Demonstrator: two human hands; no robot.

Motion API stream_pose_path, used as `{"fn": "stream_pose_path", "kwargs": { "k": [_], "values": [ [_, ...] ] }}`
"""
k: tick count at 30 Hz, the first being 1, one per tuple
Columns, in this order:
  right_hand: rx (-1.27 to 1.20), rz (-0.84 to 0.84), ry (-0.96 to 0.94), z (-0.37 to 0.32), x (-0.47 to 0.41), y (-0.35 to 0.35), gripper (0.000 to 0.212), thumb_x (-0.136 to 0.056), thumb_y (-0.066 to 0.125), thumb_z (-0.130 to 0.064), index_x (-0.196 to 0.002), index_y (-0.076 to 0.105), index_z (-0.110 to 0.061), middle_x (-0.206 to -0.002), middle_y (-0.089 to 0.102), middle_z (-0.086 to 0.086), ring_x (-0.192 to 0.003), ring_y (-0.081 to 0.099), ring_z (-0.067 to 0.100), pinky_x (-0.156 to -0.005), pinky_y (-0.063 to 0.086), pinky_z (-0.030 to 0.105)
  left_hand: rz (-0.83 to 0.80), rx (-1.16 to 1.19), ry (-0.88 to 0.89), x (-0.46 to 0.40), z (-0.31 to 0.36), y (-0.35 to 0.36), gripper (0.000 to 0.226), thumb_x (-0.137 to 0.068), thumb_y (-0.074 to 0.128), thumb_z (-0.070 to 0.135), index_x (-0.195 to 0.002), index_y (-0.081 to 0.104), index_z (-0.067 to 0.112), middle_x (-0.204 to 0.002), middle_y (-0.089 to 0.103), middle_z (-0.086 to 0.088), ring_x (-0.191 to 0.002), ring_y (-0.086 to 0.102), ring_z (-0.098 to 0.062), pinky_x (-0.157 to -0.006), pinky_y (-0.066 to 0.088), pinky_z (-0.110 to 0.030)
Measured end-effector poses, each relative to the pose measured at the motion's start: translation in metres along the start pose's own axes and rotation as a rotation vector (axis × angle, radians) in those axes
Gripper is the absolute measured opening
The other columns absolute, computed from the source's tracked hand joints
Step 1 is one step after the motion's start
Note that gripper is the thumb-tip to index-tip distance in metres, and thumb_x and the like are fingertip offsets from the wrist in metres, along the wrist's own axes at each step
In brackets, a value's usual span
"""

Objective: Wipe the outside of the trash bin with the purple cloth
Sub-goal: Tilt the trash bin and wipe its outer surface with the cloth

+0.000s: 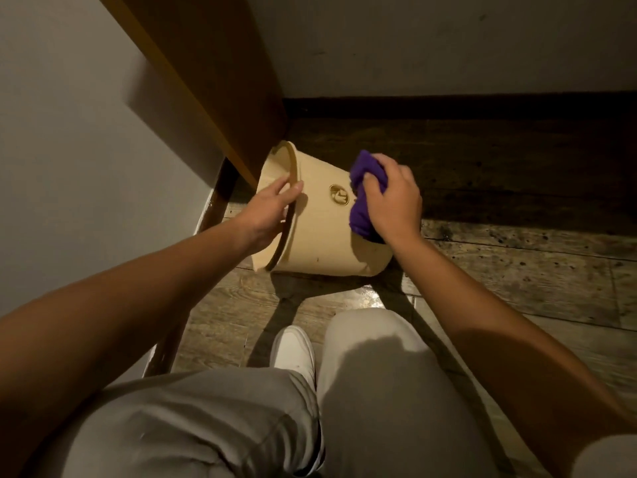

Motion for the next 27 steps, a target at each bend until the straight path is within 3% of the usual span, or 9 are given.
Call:
{"fn": "stream_pose_path", "kwargs": {
  "k": [3,5,9,12,15,19,21,24,27],
  "values": [
    [-0.086,-0.024,-0.126,-0.049,0.005,0.016,0.037,-0.101,0.052,-0.036,-0.136,0.058,-0.028,-0.135,0.056,0.002,-0.105,0.053,0.011,-0.080,0.040,0.018,-0.042,-0.142,-0.061,0.012,-0.016,0.019,0.049,-0.111,0.039,0.045,-0.152,0.049,0.020,-0.149,0.058,-0.013,-0.135,0.056,-0.033,-0.114,0.043,-0.053],
    [-0.049,-0.072,-0.191,-0.070,0.014,0.034,0.038,-0.101,0.053,-0.034,-0.138,0.059,-0.027,-0.139,0.054,0.006,-0.116,0.054,0.020,-0.088,0.044,0.027,-0.006,-0.143,-0.028,0.016,-0.019,0.024,0.049,-0.113,0.036,0.040,-0.152,0.049,0.014,-0.146,0.061,-0.016,-0.135,0.057,-0.033,-0.118,0.041,-0.053],
    [0.086,-0.108,-0.258,-0.072,0.032,0.061,0.042,-0.099,0.053,-0.037,-0.139,0.060,-0.027,-0.143,0.053,0.007,-0.126,0.049,0.025,-0.094,0.044,0.035,0.008,-0.120,0.009,0.016,-0.012,0.018,0.044,-0.113,0.036,0.037,-0.146,0.054,0.013,-0.129,0.068,-0.014,-0.122,0.064,-0.029,-0.109,0.049,-0.046],
    [0.156,-0.105,-0.153,-0.034,0.019,0.060,0.041,-0.098,0.054,-0.040,-0.137,0.058,-0.029,-0.140,0.053,0.008,-0.120,0.051,0.025,-0.089,0.044,0.035,-0.023,-0.191,-0.032,0.016,-0.021,0.005,0.041,-0.111,0.040,0.040,-0.141,0.055,0.016,-0.127,0.066,-0.010,-0.119,0.063,-0.029,-0.103,0.051,-0.045],
    [0.301,-0.076,0.008,0.030,0.007,0.043,0.040,-0.099,0.054,-0.039,-0.137,0.057,-0.028,-0.136,0.053,0.011,-0.118,0.052,0.028,-0.085,0.041,0.034,-0.034,-0.197,-0.066,0.017,-0.030,-0.005,0.026,-0.111,0.041,0.042,-0.123,0.061,0.031,-0.125,0.065,-0.005,-0.116,0.063,-0.026,-0.089,0.054,-0.038],
    [0.416,-0.140,0.271,0.122,0.013,0.017,0.040,-0.101,0.052,-0.038,-0.138,0.058,-0.022,-0.130,0.055,0.019,-0.115,0.056,0.038,-0.084,0.043,0.037,-0.015,-0.236,-0.042,0.015,-0.033,-0.013,0.043,-0.109,0.042,0.045,-0.145,0.053,0.025,-0.142,0.056,-0.008,-0.130,0.053,-0.032,-0.113,0.042,-0.056],
    [0.401,-0.170,0.359,0.146,0.016,0.004,0.042,-0.100,0.056,-0.036,-0.139,0.059,-0.023,-0.129,0.056,0.020,-0.114,0.057,0.040,-0.085,0.045,0.038,0.015,-0.261,-0.020,0.013,-0.027,-0.018,0.047,-0.109,0.042,0.046,-0.149,0.051,0.021,-0.146,0.054,-0.009,-0.134,0.051,-0.033,-0.117,0.038,-0.059],
    [0.292,-0.059,0.280,0.119,0.001,-0.013,0.040,-0.099,0.058,-0.035,-0.138,0.059,-0.024,-0.130,0.057,0.014,-0.110,0.058,0.032,-0.084,0.043,0.034,0.070,-0.274,0.016,0.009,-0.012,-0.025,0.052,-0.109,0.042,0.047,-0.150,0.050,0.017,-0.143,0.055,-0.012,-0.133,0.053,-0.034,-0.116,0.040,-0.060],
    [0.127,0.001,0.126,0.050,-0.018,-0.017,0.035,-0.099,0.058,-0.036,-0.132,0.062,-0.027,-0.124,0.059,0.003,-0.101,0.055,0.015,-0.083,0.039,0.028,0.059,-0.286,0.047,0.009,0.000,-0.020,0.051,-0.108,0.041,0.050,-0.148,0.051,0.020,-0.138,0.056,-0.013,-0.126,0.055,-0.035,-0.112,0.043,-0.058]
  ]
}}
Point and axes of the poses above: each hand's wrist, its own x-axis away from the middle knuckle, its own y-axis out of the palm, z = x × y, the point moved 10 cm from there along -x, towards the middle knuckle
